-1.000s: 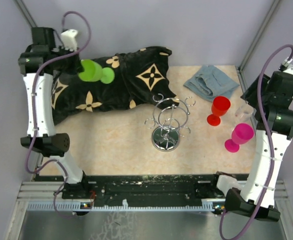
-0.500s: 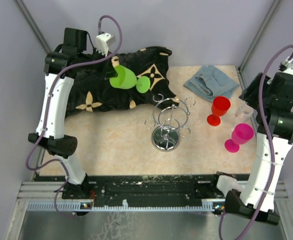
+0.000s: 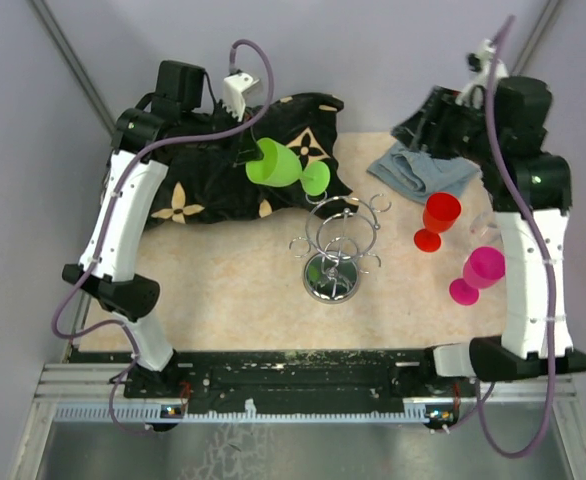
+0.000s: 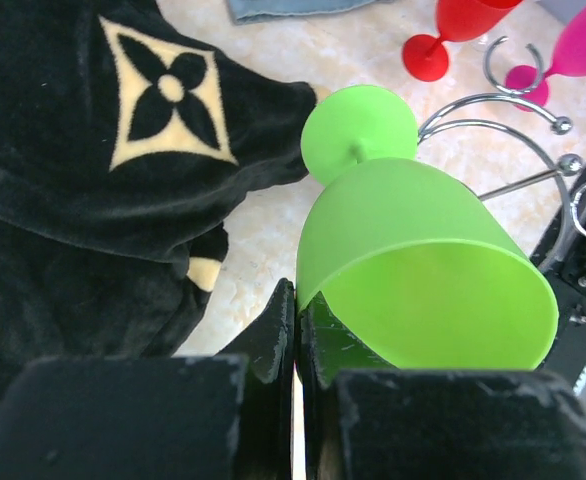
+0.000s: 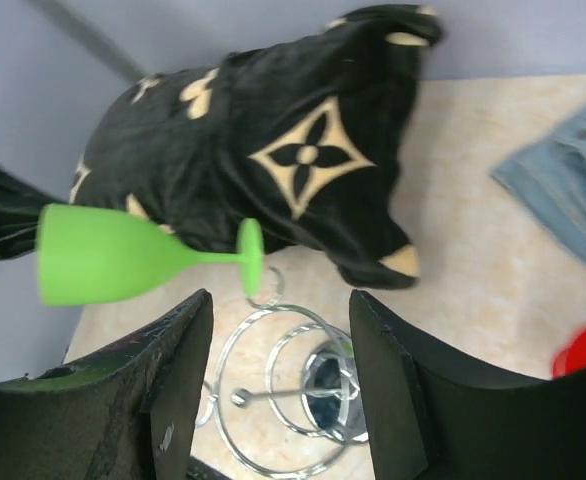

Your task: Take the wine glass off the wine glass rack

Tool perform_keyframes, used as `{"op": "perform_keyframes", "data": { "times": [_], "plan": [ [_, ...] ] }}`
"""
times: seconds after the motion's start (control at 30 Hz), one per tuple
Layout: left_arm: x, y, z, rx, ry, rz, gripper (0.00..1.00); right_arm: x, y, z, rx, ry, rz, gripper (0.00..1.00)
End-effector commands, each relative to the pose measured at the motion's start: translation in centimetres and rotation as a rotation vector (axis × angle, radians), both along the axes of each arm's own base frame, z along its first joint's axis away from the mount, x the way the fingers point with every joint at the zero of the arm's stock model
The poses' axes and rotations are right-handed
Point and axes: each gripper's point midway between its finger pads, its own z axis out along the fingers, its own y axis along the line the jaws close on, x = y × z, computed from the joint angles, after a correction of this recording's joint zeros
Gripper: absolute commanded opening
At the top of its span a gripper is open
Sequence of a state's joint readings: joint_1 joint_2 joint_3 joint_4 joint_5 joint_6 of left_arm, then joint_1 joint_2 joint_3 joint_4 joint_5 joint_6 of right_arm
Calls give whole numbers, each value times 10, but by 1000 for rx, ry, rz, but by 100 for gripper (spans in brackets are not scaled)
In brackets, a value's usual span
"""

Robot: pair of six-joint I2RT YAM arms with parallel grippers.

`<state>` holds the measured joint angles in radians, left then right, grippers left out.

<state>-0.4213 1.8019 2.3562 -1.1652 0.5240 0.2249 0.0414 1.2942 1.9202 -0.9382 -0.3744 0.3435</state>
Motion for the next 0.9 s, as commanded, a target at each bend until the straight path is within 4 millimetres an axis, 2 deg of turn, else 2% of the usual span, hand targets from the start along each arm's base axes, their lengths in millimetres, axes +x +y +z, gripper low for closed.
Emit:
{"op": "perform_keyframes", "data": {
  "times": [0.0, 0.23, 0.27, 0.4, 0.63, 0.87],
  "plan": [
    [9, 9, 12, 43, -103, 83, 0, 10, 55, 24, -53, -40, 85, 57],
    [26, 32, -3, 127, -128, 240, 0, 27, 115, 19, -134, -21, 91, 57],
    [27, 34, -3, 129, -131, 255, 0, 37, 130, 6, -155, 1, 95, 57],
    [27, 40, 1, 127, -144, 293, 0, 40, 160, 1, -180, -3, 76, 57],
    [33, 55, 11, 118, -187, 402, 0, 28, 191, -8, -215, -19, 45, 57],
    [49, 74, 16, 74, -191, 573, 0, 24, 205, 4, -130, -53, 11, 57]
  ]
}}
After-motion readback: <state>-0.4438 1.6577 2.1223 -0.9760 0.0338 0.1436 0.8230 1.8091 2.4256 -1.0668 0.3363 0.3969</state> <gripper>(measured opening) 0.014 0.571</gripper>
